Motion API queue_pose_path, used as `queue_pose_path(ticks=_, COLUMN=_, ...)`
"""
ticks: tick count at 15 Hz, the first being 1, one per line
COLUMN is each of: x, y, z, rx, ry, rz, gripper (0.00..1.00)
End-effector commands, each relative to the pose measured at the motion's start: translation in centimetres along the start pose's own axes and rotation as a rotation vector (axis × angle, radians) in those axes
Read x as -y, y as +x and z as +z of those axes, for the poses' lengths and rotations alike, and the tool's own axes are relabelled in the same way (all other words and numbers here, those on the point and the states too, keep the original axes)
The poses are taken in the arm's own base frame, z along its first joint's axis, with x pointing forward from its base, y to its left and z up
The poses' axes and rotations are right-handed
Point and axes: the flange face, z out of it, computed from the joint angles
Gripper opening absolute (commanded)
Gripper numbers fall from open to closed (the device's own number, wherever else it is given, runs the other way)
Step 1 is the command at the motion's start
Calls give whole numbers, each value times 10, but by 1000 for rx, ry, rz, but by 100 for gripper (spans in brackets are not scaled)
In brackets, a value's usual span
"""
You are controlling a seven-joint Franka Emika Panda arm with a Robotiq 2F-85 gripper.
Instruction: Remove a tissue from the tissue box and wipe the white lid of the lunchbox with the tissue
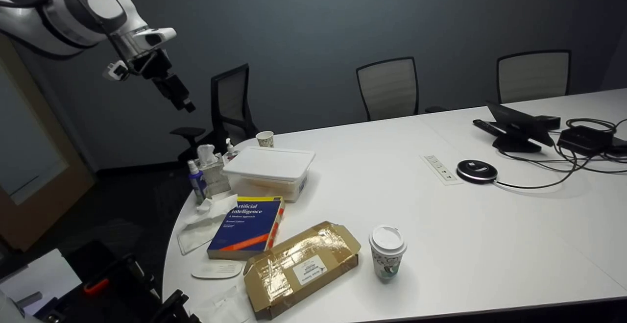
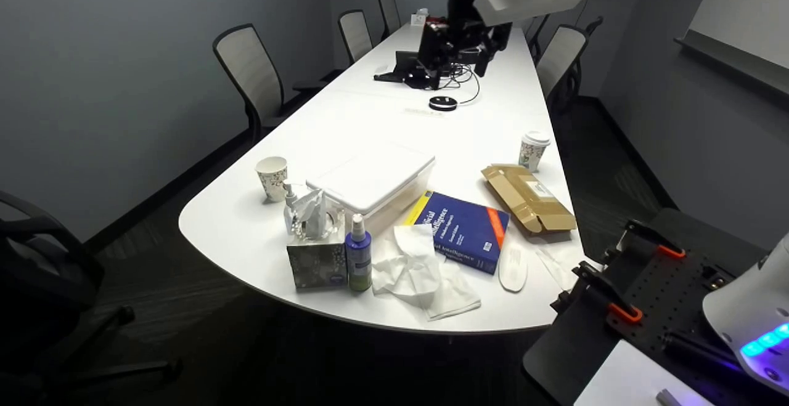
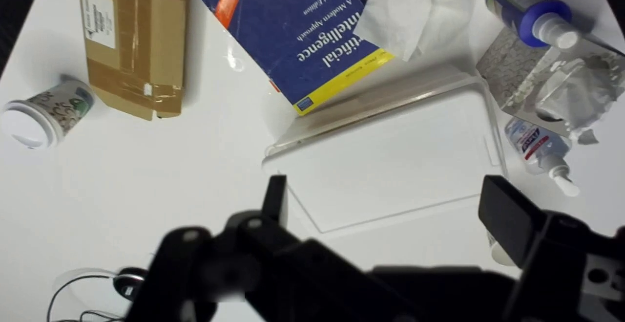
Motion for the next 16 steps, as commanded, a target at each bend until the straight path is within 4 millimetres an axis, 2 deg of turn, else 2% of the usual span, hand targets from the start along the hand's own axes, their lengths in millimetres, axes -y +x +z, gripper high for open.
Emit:
queue_pose_path(ticks=1, x=64, y=33, z=20, rx=1, ry=34, rz=18, gripper=100)
queue_pose_path(ticks=4, x=119, y=47, z=45, rx=1, ry=52, rz=34, gripper=100)
queue_pose_path(ticks=10, x=222, y=69, z=114, rx=148, ry=213, rz=20, gripper=100)
queue_pose_path(ticks=12, x=245, y=74, z=143, rx=171, ry=230, rz=20, gripper=100)
queue_pose_path(ticks=14, x=258, y=82, z=177, rx=189, ry=238, rz=29, gripper=100)
queue_pose_path(ticks=16, x=268, y=90, z=203, rx=197, ry=224, rz=38, gripper=100)
